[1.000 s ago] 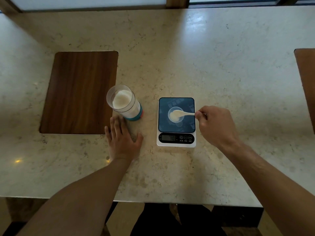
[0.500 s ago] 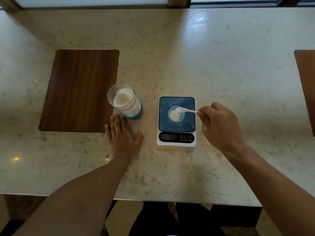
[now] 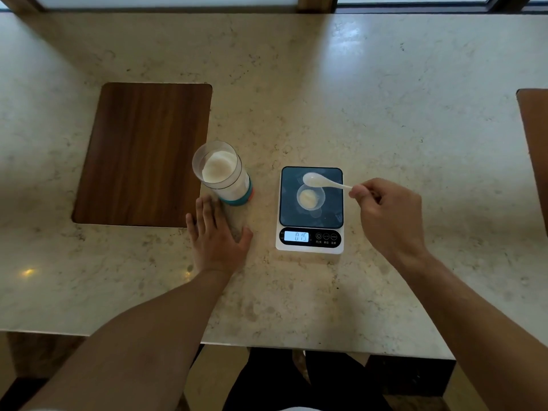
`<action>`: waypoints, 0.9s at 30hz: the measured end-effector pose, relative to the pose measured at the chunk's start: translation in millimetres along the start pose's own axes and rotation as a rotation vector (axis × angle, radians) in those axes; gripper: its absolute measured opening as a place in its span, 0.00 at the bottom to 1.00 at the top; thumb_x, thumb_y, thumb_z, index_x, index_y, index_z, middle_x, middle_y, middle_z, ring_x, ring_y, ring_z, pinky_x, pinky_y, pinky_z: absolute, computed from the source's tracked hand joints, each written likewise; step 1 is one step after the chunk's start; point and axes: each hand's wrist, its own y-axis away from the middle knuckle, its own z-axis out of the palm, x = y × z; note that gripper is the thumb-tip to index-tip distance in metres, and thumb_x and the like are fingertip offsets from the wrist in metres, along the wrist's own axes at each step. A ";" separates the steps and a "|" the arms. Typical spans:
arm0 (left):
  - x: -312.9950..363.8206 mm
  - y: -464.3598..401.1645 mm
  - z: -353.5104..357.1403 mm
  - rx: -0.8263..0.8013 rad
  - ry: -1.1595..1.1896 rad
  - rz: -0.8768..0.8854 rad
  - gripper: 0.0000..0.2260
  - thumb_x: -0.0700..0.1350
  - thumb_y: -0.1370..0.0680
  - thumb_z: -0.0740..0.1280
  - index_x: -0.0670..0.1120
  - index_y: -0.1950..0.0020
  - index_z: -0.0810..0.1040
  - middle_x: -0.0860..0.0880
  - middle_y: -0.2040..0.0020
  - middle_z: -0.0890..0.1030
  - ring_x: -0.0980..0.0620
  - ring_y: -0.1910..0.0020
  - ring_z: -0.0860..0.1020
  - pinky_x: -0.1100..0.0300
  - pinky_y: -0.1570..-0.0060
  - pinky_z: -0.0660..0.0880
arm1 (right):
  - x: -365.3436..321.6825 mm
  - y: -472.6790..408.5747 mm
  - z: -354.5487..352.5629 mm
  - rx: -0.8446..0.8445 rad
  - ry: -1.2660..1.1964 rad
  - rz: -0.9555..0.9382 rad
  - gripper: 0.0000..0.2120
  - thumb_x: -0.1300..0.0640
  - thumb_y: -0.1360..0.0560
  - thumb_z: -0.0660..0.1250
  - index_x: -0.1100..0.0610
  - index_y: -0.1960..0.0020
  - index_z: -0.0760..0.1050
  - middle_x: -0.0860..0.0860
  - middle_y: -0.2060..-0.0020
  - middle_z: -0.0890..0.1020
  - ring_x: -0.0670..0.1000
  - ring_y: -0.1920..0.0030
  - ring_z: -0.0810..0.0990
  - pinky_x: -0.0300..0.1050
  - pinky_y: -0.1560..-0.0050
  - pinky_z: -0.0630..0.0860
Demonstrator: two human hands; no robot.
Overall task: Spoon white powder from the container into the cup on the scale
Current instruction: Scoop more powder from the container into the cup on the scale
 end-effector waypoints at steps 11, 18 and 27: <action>0.7 0.3 0.2 0.027 0.042 0.000 0.42 0.66 0.24 0.55 0.41 0.18 0.51 0.40 0.18 0.56 0.44 0.18 0.49 0.42 0.21 0.44 | -75.4 -12.8 10.3 -0.110 -0.414 0.048 0.10 0.55 0.20 0.65 0.53 0.57 0.83 0.48 0.68 0.82 0.45 0.71 0.77 0.41 0.71 0.73; -0.4 -0.5 0.9 0.012 0.023 -0.001 0.43 0.67 0.24 0.53 0.41 0.18 0.53 0.41 0.18 0.55 0.44 0.18 0.49 0.42 0.21 0.45 | -115.8 -26.1 33.8 -0.201 -0.281 -0.093 0.11 0.57 0.21 0.66 0.61 0.56 0.84 0.43 0.76 0.73 0.42 0.77 0.68 0.34 0.72 0.64; -4.5 -2.2 7.1 0.044 0.042 0.028 0.42 0.65 0.26 0.58 0.41 0.19 0.53 0.39 0.19 0.60 0.42 0.19 0.53 0.39 0.22 0.49 | -137.8 -36.8 58.8 -0.221 0.053 -0.296 0.11 0.55 0.20 0.63 0.57 0.55 0.83 0.48 0.64 0.82 0.46 0.67 0.76 0.35 0.65 0.68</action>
